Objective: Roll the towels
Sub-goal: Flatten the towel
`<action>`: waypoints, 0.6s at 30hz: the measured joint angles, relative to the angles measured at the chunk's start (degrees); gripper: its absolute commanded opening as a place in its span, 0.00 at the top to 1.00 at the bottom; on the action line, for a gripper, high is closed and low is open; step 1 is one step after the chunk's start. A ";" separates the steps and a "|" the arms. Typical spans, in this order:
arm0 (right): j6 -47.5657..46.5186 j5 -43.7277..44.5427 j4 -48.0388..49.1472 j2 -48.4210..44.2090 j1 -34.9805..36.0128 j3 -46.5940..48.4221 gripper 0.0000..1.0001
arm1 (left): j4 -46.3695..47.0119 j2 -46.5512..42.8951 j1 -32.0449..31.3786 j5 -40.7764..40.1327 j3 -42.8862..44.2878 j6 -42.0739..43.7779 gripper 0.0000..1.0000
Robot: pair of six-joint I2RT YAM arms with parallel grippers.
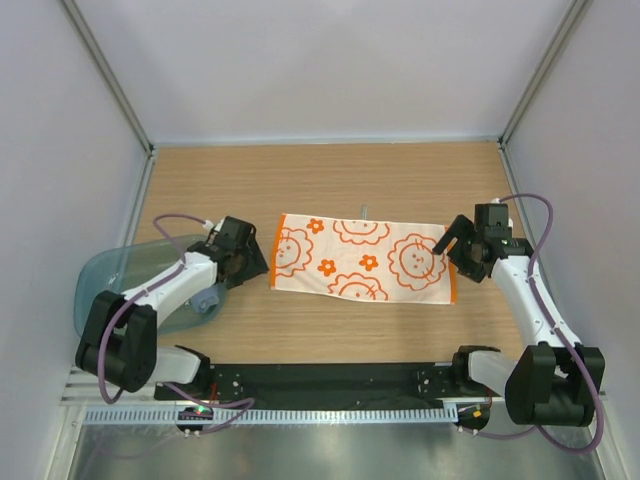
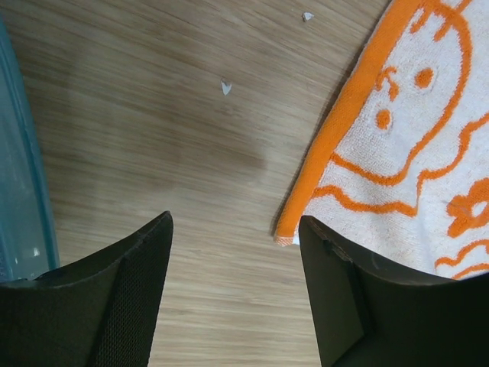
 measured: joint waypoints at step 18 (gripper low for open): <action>-0.48 0.31 -0.24 0.63 0.00 0.15 0.16 | 0.44 1.95 -7.30 1.16 -1.55 -1.27 0.36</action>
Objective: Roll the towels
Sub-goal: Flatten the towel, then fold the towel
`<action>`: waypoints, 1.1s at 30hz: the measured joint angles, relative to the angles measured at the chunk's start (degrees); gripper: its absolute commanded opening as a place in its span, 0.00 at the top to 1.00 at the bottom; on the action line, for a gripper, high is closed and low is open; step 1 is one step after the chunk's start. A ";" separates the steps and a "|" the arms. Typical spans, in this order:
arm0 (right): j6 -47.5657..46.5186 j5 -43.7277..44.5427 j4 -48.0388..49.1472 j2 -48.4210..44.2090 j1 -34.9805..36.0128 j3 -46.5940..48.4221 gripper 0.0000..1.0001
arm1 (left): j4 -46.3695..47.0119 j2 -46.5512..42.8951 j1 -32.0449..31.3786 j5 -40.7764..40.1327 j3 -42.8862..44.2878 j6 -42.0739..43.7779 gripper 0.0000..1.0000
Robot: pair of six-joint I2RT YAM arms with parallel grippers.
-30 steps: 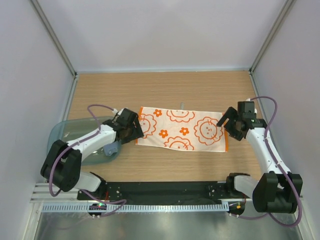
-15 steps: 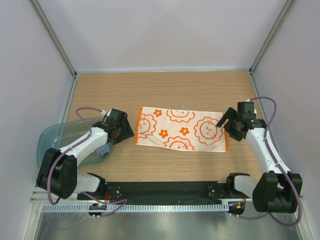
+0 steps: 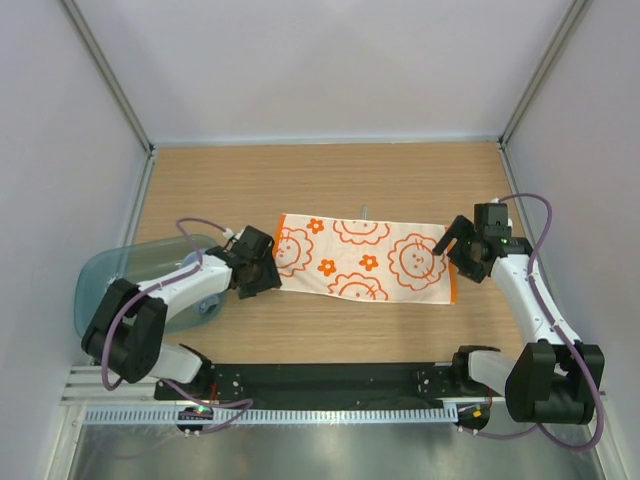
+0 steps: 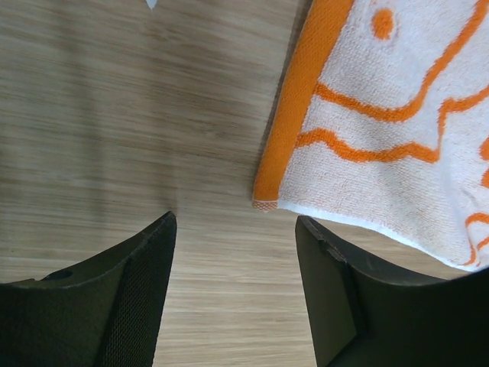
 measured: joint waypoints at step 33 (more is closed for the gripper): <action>9.05 6.45 0.50 1.49 -0.92 -9.77 0.40 | 1.14 6.21 -2.80 -1.81 5.16 -0.66 1.00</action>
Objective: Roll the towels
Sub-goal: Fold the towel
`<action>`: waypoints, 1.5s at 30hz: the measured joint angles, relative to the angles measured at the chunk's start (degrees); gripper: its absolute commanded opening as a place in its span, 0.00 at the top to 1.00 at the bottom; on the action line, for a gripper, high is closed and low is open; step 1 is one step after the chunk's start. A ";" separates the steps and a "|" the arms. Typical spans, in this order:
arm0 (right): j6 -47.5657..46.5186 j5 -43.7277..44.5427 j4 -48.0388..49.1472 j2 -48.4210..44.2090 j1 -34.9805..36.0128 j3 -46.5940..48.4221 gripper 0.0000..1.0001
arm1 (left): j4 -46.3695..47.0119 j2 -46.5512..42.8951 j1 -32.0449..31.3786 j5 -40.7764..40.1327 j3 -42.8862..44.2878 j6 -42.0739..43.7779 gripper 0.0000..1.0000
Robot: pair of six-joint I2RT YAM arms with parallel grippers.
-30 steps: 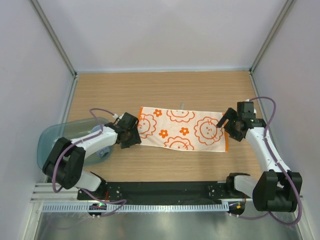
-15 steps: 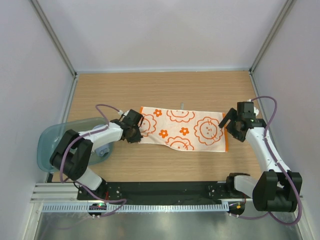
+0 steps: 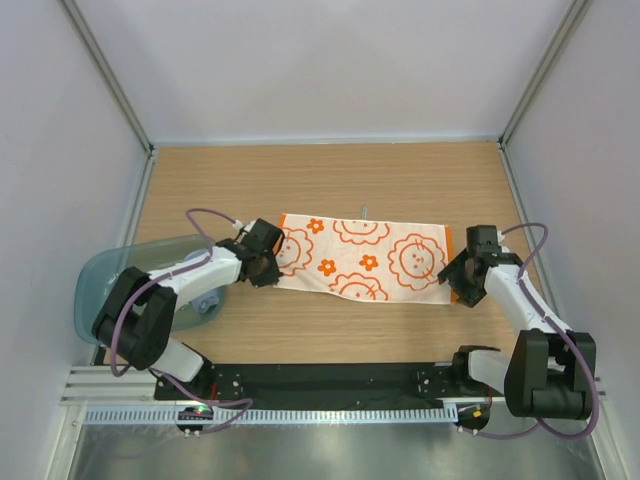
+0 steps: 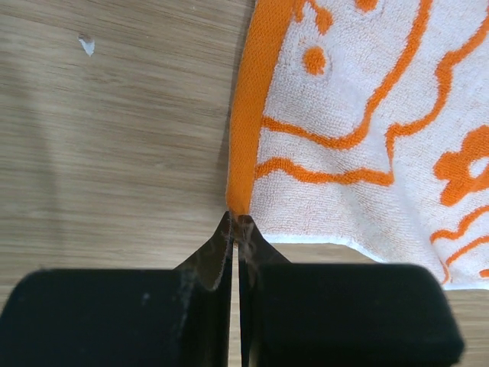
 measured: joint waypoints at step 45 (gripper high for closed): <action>1.31 -9.22 -4.74 -20.11 -2.97 1.29 0.99 | -12.44 -22.10 2.23 -0.02 -0.26 1.22 1.00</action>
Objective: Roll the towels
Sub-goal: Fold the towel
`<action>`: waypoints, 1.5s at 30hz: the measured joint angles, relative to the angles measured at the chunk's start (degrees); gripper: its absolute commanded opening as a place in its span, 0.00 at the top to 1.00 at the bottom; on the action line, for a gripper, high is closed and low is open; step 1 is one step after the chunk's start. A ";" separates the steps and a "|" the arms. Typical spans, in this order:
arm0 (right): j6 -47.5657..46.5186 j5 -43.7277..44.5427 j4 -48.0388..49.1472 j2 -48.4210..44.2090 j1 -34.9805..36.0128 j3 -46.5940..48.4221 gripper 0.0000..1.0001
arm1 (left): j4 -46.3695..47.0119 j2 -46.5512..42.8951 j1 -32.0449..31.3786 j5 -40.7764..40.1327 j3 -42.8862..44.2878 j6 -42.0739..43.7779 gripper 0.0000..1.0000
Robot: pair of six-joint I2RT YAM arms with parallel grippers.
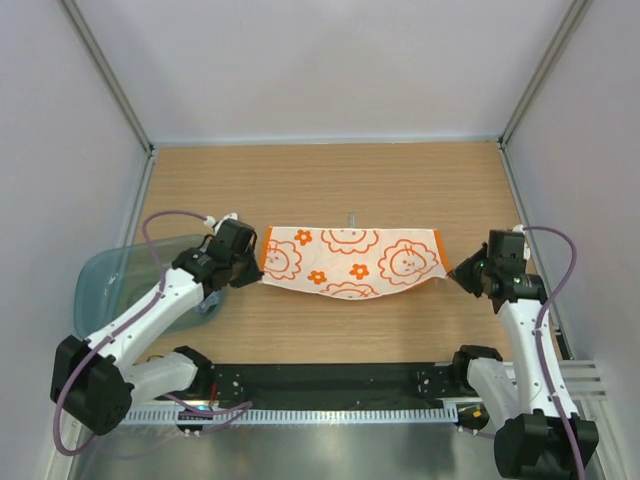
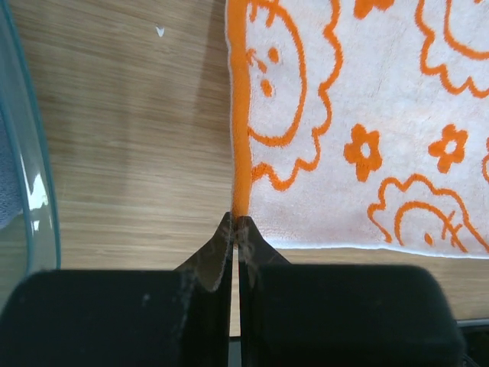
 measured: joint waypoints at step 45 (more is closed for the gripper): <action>0.81 -4.96 12.35 49.55 0.00 27.78 0.99 | -7.72 50.23 13.46 -0.61 46.51 4.90 0.98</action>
